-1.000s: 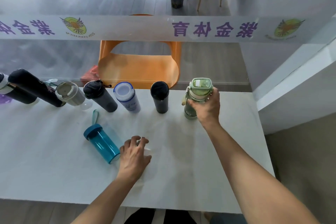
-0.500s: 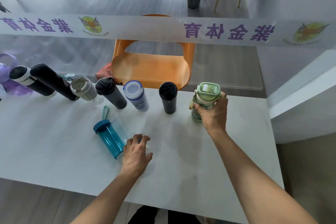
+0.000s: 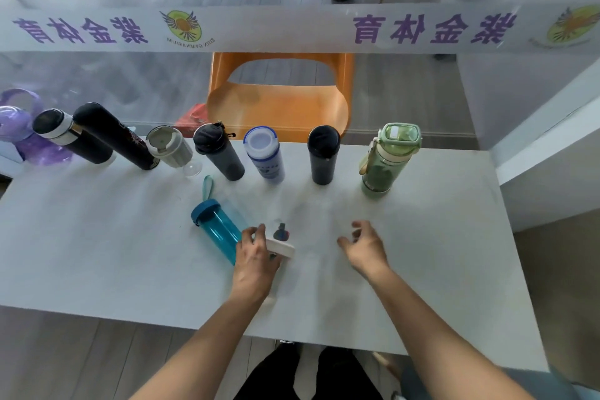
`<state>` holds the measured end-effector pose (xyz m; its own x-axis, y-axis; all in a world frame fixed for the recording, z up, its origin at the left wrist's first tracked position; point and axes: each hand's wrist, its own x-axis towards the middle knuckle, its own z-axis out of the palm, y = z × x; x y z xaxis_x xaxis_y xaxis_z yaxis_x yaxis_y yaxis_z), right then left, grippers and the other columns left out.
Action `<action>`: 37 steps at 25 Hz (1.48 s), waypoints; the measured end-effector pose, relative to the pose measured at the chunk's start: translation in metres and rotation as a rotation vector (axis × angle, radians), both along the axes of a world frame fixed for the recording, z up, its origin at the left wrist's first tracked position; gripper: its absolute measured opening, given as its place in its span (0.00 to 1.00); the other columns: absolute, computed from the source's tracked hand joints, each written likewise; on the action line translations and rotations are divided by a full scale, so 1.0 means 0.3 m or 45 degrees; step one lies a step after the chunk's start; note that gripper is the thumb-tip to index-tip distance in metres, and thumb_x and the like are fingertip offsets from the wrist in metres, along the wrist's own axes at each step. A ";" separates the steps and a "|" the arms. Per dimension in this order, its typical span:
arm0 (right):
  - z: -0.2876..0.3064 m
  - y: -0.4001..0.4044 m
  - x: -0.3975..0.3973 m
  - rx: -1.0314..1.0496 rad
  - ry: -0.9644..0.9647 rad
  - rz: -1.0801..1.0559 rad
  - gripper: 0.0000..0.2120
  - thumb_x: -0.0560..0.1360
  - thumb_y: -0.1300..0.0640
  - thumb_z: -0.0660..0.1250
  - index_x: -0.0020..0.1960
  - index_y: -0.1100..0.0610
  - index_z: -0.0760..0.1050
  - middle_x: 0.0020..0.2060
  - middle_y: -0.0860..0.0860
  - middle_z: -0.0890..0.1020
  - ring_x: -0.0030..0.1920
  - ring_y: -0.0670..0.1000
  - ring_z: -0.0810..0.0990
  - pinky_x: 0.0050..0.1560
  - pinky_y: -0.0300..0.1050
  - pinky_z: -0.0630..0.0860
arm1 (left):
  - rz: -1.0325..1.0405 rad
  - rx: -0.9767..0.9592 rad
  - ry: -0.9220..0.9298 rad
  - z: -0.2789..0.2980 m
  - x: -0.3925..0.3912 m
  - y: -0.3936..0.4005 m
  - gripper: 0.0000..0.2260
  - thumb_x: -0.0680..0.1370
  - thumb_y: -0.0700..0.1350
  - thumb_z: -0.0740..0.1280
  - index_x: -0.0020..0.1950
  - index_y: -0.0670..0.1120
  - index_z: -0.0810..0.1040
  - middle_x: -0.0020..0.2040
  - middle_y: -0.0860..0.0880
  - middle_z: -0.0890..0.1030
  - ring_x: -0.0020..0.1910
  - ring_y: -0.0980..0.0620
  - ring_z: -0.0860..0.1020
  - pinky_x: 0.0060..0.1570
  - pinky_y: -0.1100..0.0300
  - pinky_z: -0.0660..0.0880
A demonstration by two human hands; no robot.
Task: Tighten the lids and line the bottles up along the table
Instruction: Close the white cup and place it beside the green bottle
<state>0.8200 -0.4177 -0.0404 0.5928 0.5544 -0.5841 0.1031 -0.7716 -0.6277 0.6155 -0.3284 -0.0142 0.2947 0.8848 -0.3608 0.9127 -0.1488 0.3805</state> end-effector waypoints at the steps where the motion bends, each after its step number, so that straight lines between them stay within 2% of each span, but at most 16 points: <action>1: -0.017 -0.006 -0.078 -0.030 0.065 0.087 0.24 0.75 0.49 0.71 0.67 0.56 0.72 0.61 0.57 0.80 0.60 0.57 0.79 0.60 0.45 0.74 | -0.011 -0.015 0.025 -0.005 -0.015 0.003 0.33 0.75 0.50 0.72 0.75 0.45 0.63 0.69 0.43 0.68 0.67 0.43 0.69 0.67 0.47 0.69; 3: -0.036 -0.006 -0.212 -0.061 0.176 0.198 0.24 0.76 0.45 0.68 0.67 0.55 0.74 0.61 0.56 0.81 0.62 0.56 0.79 0.64 0.48 0.74 | -0.042 -0.062 0.016 -0.006 -0.040 0.010 0.28 0.75 0.54 0.71 0.71 0.45 0.68 0.63 0.43 0.74 0.61 0.44 0.72 0.62 0.49 0.72; 5: -0.031 0.009 -0.296 -0.070 0.294 0.184 0.28 0.77 0.42 0.65 0.72 0.55 0.70 0.66 0.55 0.78 0.66 0.56 0.77 0.65 0.46 0.72 | -0.126 -0.115 -0.036 -0.005 -0.053 0.014 0.26 0.75 0.55 0.71 0.68 0.46 0.70 0.60 0.44 0.77 0.59 0.44 0.75 0.59 0.50 0.74; 7: -0.017 0.025 -0.339 -0.062 0.399 0.054 0.32 0.76 0.40 0.66 0.75 0.56 0.66 0.68 0.55 0.77 0.67 0.55 0.75 0.61 0.44 0.70 | -0.237 -0.145 -0.100 -0.005 -0.058 0.008 0.25 0.75 0.54 0.70 0.69 0.47 0.70 0.60 0.44 0.78 0.59 0.44 0.77 0.59 0.51 0.74; 10: -0.009 0.022 -0.355 -0.030 0.420 -0.178 0.36 0.71 0.38 0.72 0.72 0.57 0.68 0.65 0.55 0.78 0.59 0.53 0.76 0.55 0.43 0.70 | -0.336 -0.203 -0.244 0.001 -0.062 -0.012 0.21 0.77 0.49 0.69 0.68 0.48 0.72 0.62 0.45 0.80 0.60 0.45 0.78 0.59 0.52 0.75; 11: -0.008 0.016 -0.352 -0.026 0.401 -0.240 0.38 0.70 0.39 0.74 0.72 0.58 0.67 0.64 0.55 0.78 0.57 0.52 0.76 0.54 0.43 0.70 | -0.361 -0.238 -0.289 0.002 -0.062 -0.020 0.19 0.77 0.46 0.68 0.68 0.48 0.72 0.63 0.46 0.80 0.61 0.46 0.78 0.60 0.53 0.75; 14: -0.012 -0.014 -0.331 -0.035 0.316 -0.412 0.44 0.66 0.40 0.77 0.73 0.59 0.66 0.67 0.57 0.75 0.62 0.57 0.77 0.57 0.45 0.72 | -0.451 -0.312 -0.366 0.007 -0.052 -0.044 0.18 0.78 0.39 0.63 0.66 0.51 0.70 0.64 0.47 0.79 0.62 0.47 0.77 0.62 0.50 0.75; 17: 0.013 -0.049 -0.277 -0.003 0.302 -0.505 0.38 0.61 0.40 0.79 0.64 0.58 0.74 0.63 0.58 0.77 0.57 0.56 0.79 0.51 0.46 0.74 | -0.521 -0.332 -0.403 0.026 -0.010 -0.063 0.19 0.78 0.38 0.60 0.65 0.56 0.69 0.61 0.46 0.79 0.57 0.49 0.78 0.58 0.51 0.77; 20: 0.058 -0.103 -0.183 0.053 0.144 -0.546 0.47 0.51 0.40 0.81 0.65 0.57 0.74 0.60 0.56 0.78 0.56 0.55 0.81 0.57 0.48 0.78 | -0.619 -0.311 -0.485 0.053 0.062 -0.093 0.20 0.77 0.36 0.60 0.65 0.55 0.70 0.62 0.49 0.79 0.59 0.49 0.76 0.59 0.52 0.75; 23: 0.097 -0.171 -0.064 0.157 -0.147 -0.512 0.44 0.54 0.49 0.85 0.65 0.55 0.69 0.58 0.53 0.72 0.55 0.52 0.77 0.60 0.47 0.77 | -0.730 -0.317 -0.520 0.067 0.162 -0.125 0.21 0.77 0.37 0.60 0.67 0.54 0.70 0.63 0.54 0.79 0.62 0.49 0.74 0.60 0.50 0.74; 26: 0.106 -0.223 0.075 0.251 -0.355 -0.457 0.41 0.58 0.52 0.84 0.65 0.54 0.68 0.55 0.51 0.69 0.54 0.51 0.73 0.54 0.41 0.72 | -0.743 -0.279 -0.509 0.067 0.259 -0.152 0.19 0.78 0.39 0.60 0.67 0.53 0.71 0.64 0.53 0.78 0.62 0.50 0.75 0.61 0.51 0.74; 30: 0.075 -0.234 0.282 0.316 -0.396 -0.416 0.42 0.59 0.54 0.84 0.67 0.54 0.67 0.57 0.52 0.71 0.59 0.56 0.75 0.54 0.41 0.71 | -0.706 -0.212 -0.459 0.063 0.361 -0.173 0.16 0.79 0.43 0.61 0.65 0.57 0.71 0.63 0.56 0.76 0.62 0.52 0.74 0.62 0.53 0.74; 34: 0.052 -0.192 0.458 0.380 -0.385 -0.365 0.43 0.60 0.59 0.83 0.69 0.55 0.65 0.62 0.57 0.72 0.61 0.56 0.73 0.54 0.40 0.69 | -0.650 -0.157 -0.423 0.067 0.435 -0.177 0.15 0.79 0.44 0.62 0.64 0.59 0.71 0.62 0.57 0.75 0.62 0.53 0.74 0.61 0.54 0.74; 37: 0.048 -0.143 0.557 0.435 -0.398 -0.313 0.42 0.60 0.58 0.83 0.69 0.55 0.65 0.62 0.56 0.72 0.60 0.56 0.73 0.55 0.40 0.70 | -0.616 -0.062 -0.406 0.122 0.504 -0.170 0.16 0.79 0.45 0.64 0.65 0.57 0.71 0.62 0.55 0.74 0.62 0.52 0.73 0.61 0.55 0.74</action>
